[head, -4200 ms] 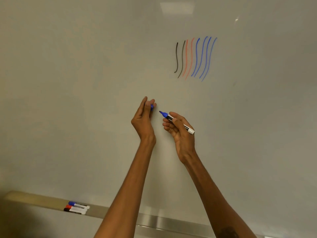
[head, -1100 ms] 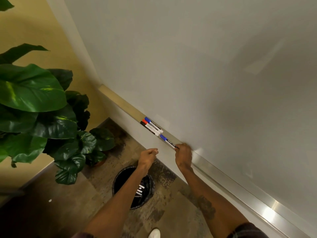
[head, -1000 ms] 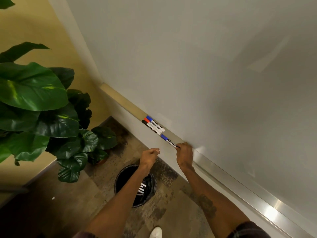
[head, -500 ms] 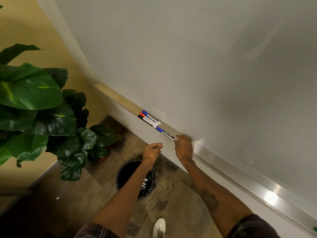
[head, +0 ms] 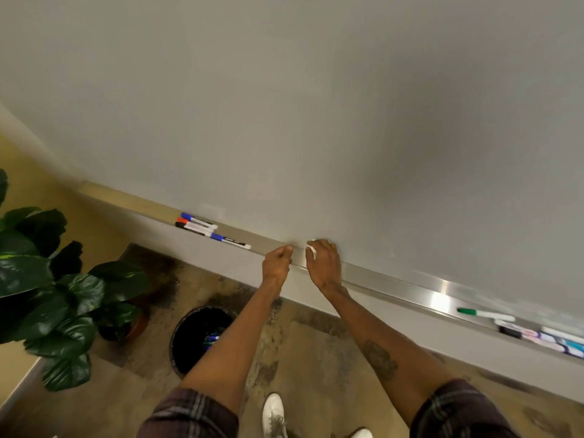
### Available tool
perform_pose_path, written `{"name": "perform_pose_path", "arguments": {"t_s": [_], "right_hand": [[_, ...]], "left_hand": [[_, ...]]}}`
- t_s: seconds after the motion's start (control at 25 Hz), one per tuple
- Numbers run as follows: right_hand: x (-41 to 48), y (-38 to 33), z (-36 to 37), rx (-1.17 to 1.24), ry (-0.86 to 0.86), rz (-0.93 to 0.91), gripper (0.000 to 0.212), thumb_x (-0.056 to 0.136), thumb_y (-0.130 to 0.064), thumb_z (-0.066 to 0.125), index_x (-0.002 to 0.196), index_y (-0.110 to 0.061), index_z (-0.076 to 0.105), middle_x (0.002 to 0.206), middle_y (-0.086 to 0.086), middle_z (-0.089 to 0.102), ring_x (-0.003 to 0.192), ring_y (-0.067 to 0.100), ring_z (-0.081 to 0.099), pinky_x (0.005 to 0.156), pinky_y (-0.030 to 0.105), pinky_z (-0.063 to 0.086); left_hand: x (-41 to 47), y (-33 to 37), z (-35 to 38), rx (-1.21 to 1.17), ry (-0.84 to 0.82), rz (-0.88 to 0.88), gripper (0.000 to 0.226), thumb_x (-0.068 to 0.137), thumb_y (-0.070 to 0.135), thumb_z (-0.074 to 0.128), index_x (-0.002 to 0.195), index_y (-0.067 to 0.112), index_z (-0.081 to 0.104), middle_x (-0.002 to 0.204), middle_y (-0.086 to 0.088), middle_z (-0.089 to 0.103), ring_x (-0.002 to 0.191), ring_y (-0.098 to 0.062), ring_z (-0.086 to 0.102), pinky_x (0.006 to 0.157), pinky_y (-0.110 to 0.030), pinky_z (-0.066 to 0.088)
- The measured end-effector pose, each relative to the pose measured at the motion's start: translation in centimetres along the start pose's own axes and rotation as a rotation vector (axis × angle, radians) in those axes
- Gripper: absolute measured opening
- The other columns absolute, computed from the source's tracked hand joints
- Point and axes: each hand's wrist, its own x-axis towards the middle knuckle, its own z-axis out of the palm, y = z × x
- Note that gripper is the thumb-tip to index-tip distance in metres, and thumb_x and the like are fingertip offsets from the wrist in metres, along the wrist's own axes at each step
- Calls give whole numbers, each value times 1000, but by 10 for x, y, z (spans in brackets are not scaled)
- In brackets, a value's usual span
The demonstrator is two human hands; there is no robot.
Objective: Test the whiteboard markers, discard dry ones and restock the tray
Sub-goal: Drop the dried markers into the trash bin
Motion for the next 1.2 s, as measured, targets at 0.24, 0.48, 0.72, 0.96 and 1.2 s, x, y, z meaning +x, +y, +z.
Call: {"name": "perform_pose_path", "arguments": {"t_s": [0.24, 0.48, 0.72, 0.96, 1.2], "right_hand": [[-35, 91, -93, -41, 81, 219, 32, 97, -25, 51, 124, -14, 63, 127, 6, 61, 117, 28, 53, 99, 41, 44], [-71, 181, -169, -17, 160, 393, 33, 98, -24, 49, 127, -14, 60, 129, 7, 58, 118, 27, 51, 98, 41, 45], [-101, 261, -222, 42, 247, 539, 35, 98, -24, 48, 129, -11, 60, 130, 11, 59, 119, 28, 54, 99, 42, 46], [-124, 335, -264, 176, 267, 717, 36, 100, -23, 53, 133, -10, 56, 140, 14, 53, 129, 32, 47, 108, 42, 39], [-124, 388, -268, 282, 209, 899, 50, 95, -29, 60, 143, -19, 46, 138, 19, 52, 126, 40, 48, 110, 54, 38]], "left_hand": [[-29, -5, 103, 124, -122, 66, 30, 97, 28, 61, 122, 14, 70, 121, -5, 70, 111, -23, 65, 103, -46, 51], [-73, -3, 204, 205, -244, 86, 29, 97, 28, 61, 121, 16, 70, 122, -2, 69, 112, -21, 64, 103, -41, 51], [-110, -10, 290, 231, -394, -7, 15, 96, 25, 60, 103, 19, 71, 104, -1, 69, 100, -20, 63, 96, -42, 54], [-135, -18, 355, 247, -480, -91, 10, 100, 18, 55, 95, 19, 63, 98, -3, 60, 91, -20, 58, 83, -34, 54], [-138, -36, 402, 301, -478, -183, 15, 99, 14, 51, 106, 14, 64, 102, -9, 61, 89, -20, 58, 83, -35, 55]]}}
